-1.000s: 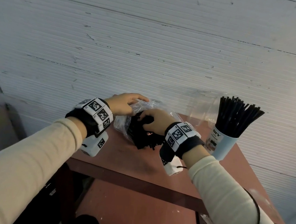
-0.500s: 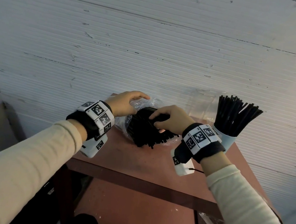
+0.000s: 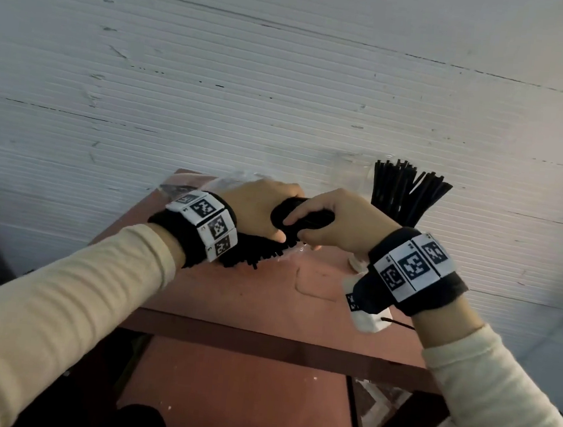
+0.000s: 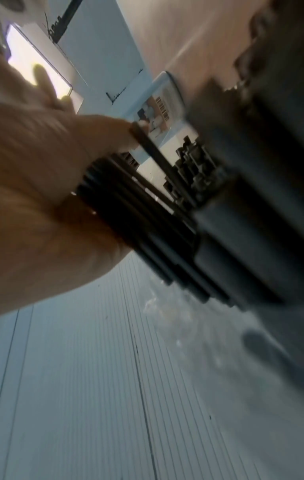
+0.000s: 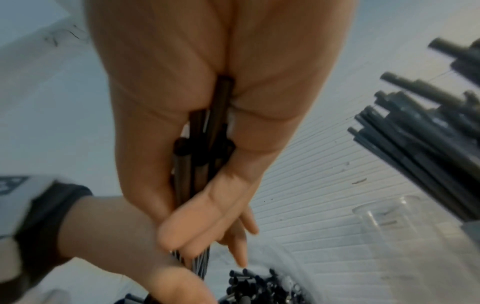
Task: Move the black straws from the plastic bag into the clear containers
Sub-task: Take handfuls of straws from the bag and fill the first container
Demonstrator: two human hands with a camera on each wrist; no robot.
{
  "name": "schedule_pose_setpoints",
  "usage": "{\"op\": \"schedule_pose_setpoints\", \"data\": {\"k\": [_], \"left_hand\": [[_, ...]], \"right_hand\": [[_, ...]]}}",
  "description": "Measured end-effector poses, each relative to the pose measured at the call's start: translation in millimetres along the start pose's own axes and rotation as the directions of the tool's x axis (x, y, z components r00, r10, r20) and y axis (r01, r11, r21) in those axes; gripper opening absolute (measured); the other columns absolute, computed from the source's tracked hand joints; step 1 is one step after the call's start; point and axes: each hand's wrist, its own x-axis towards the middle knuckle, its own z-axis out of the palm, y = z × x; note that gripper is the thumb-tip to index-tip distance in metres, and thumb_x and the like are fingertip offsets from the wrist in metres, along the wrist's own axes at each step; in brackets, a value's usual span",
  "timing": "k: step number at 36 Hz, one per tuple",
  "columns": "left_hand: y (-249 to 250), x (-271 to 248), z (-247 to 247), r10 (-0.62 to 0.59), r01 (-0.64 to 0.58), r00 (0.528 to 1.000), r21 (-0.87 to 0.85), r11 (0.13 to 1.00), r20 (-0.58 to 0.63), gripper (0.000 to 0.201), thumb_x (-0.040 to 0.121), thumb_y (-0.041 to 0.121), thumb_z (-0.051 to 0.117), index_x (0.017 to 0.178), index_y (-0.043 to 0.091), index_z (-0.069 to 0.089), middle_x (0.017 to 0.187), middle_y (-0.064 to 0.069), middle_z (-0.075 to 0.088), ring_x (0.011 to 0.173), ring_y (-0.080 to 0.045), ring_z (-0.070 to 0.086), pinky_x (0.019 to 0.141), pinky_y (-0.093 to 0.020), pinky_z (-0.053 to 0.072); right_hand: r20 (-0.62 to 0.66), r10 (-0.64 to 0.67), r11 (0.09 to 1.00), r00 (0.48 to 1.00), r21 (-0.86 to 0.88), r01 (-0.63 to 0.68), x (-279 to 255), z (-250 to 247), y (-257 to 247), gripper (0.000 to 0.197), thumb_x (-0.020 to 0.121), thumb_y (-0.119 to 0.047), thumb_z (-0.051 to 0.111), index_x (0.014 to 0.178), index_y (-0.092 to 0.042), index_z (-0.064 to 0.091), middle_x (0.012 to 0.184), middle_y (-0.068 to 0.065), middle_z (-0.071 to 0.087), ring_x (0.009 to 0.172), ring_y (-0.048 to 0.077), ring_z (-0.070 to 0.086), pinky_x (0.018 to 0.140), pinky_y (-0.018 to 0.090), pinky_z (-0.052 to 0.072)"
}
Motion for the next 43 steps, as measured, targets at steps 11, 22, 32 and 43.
{"op": "schedule_pose_setpoints", "data": {"k": [11,22,32,43], "left_hand": [[42.0,20.8,-4.0,-0.056,0.012,0.988,-0.29,0.957,-0.144,0.017,0.088,0.039,0.069,0.091,0.023,0.064,0.078,0.008,0.064,0.071,-0.004,0.06,0.065,-0.019,0.043],[94.7,33.0,2.1,-0.109,-0.028,0.986,-0.76,0.649,-0.13,0.032,0.088,0.036,0.071,0.078,0.008,0.059,0.057,0.004,0.057,0.06,-0.012,0.057,0.072,-0.026,0.05],[73.6,23.1,52.6,-0.175,0.208,0.976,-0.814,0.542,0.133,0.019,0.086,0.02,0.074,0.093,0.003,0.07,0.092,-0.012,0.073,0.096,-0.022,0.069,0.097,-0.035,0.05],[79.1,23.6,52.1,-0.207,0.24,0.965,-0.866,0.439,0.162,0.012,0.086,0.009,0.072,0.095,0.002,0.067,0.084,-0.009,0.067,0.085,-0.016,0.065,0.076,-0.017,0.052]], "right_hand": [[-0.368,-0.182,0.983,0.912,-0.031,0.183,-45.8,-43.2,8.7,0.031,0.089,-0.034,0.066,0.12,-0.032,0.065,0.111,-0.016,0.064,0.104,-0.003,0.058,0.091,0.015,0.044],[-0.691,-0.37,0.912,0.621,-0.143,0.385,-37.9,-61.6,-12.2,0.039,0.092,-0.01,0.056,0.13,-0.017,0.052,0.122,-0.015,0.048,0.111,0.01,0.056,0.093,0.028,0.05],[-0.408,-0.222,0.971,0.886,-0.174,0.163,-25.1,-19.6,25.3,0.024,0.093,-0.02,0.057,0.115,-0.016,0.067,0.117,-0.003,0.057,0.105,0.004,0.051,0.09,0.002,0.032],[-0.5,-0.256,0.966,0.827,-0.158,0.203,-18.3,-8.7,23.3,0.031,0.095,-0.019,0.054,0.124,-0.013,0.06,0.121,0.0,0.057,0.111,0.008,0.054,0.097,0.019,0.042]]}}
